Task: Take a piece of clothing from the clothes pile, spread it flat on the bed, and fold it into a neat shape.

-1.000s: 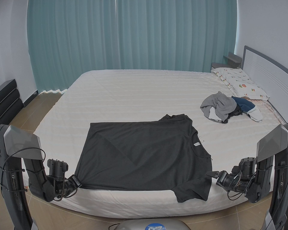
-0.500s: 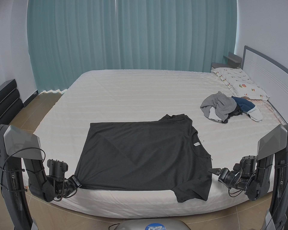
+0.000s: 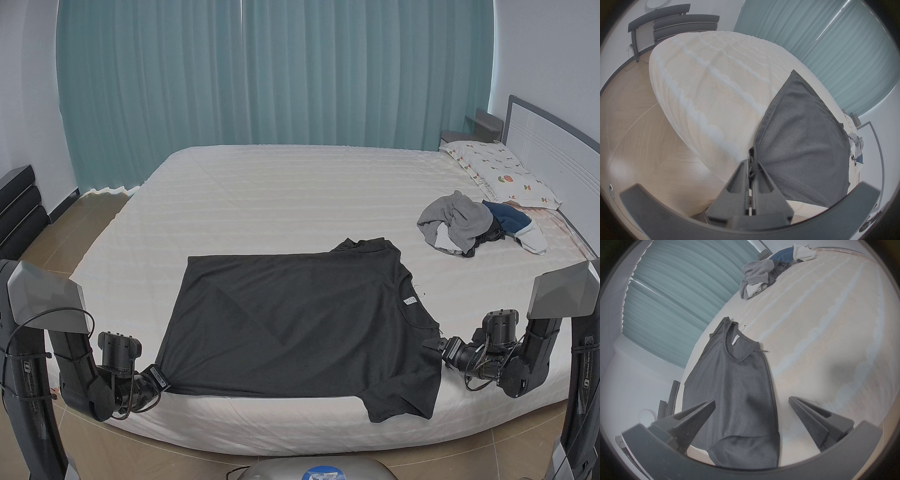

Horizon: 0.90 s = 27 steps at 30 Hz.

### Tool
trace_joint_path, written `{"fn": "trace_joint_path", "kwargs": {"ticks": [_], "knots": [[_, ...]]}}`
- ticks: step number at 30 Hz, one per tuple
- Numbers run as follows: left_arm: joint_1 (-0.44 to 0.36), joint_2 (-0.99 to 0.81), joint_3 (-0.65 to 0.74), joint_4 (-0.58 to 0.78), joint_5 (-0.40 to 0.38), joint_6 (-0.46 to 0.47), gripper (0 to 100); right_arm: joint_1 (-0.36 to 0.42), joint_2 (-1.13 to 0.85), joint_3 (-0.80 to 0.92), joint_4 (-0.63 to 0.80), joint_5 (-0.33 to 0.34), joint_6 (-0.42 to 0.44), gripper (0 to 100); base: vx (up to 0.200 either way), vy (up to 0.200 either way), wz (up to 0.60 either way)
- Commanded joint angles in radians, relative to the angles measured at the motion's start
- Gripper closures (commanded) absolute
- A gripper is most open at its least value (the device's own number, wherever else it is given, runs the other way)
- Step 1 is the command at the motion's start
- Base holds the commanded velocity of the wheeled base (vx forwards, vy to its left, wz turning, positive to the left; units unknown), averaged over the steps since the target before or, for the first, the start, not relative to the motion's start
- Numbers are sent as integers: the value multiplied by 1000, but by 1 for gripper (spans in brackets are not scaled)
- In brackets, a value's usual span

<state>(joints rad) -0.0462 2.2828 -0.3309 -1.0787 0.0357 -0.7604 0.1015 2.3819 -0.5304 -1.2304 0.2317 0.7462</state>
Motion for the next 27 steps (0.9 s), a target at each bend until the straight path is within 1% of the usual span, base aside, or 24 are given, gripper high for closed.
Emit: {"fn": "trace_joint_path", "kwargs": {"ticks": [1,5,6,13,18,27], "knots": [[0,0,0,0,1,0,100,6,14,-59,20,0,1,0,0,0,0],[0,0,0,-1,1,0,100,6,39,-88,57,-2,-1,0,0,0,0],[0,0,0,-1,1,0,100,6,39,-91,63,-2,-1,100,0,0,0],[0,3,-4,-1,3,-2,100,-13,42,-125,74,-11,-7,100,0,0,0],[0,0,-8,-1,9,0,100,-36,33,-175,75,-40,-7,100,0,0,0],[-1,11,3,-102,7,-3,100,-32,60,-238,77,-41,-8,100,0,0,0]]}}
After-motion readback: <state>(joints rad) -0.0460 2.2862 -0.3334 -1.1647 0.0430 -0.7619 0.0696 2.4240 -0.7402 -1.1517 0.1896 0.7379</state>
